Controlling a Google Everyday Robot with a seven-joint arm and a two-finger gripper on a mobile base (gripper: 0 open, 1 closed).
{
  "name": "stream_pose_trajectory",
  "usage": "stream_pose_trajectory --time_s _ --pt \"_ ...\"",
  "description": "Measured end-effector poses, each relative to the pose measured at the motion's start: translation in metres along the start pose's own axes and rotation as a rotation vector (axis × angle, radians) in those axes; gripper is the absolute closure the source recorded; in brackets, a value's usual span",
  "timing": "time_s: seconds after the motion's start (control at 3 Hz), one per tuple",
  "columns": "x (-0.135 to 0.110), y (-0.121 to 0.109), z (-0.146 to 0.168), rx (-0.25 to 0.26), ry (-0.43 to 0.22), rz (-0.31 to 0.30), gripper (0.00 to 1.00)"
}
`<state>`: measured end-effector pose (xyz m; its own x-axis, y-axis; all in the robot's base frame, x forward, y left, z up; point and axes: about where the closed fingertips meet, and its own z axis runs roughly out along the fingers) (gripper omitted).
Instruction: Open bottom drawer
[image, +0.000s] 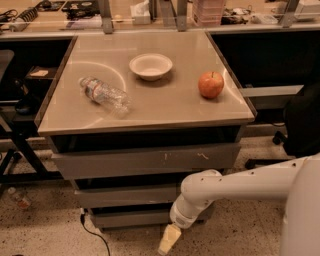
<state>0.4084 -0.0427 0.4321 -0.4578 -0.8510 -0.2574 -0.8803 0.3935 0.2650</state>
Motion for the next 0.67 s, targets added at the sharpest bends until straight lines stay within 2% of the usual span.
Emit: stream_pose_trajectory --time_s 0.33,0.67 --pt "0.018 -0.037 0.041 -0.001 -0.018 0.081 0.00" --pt "0.034 -0.064 0.074 -0.011 -0.004 0.141 0.00"
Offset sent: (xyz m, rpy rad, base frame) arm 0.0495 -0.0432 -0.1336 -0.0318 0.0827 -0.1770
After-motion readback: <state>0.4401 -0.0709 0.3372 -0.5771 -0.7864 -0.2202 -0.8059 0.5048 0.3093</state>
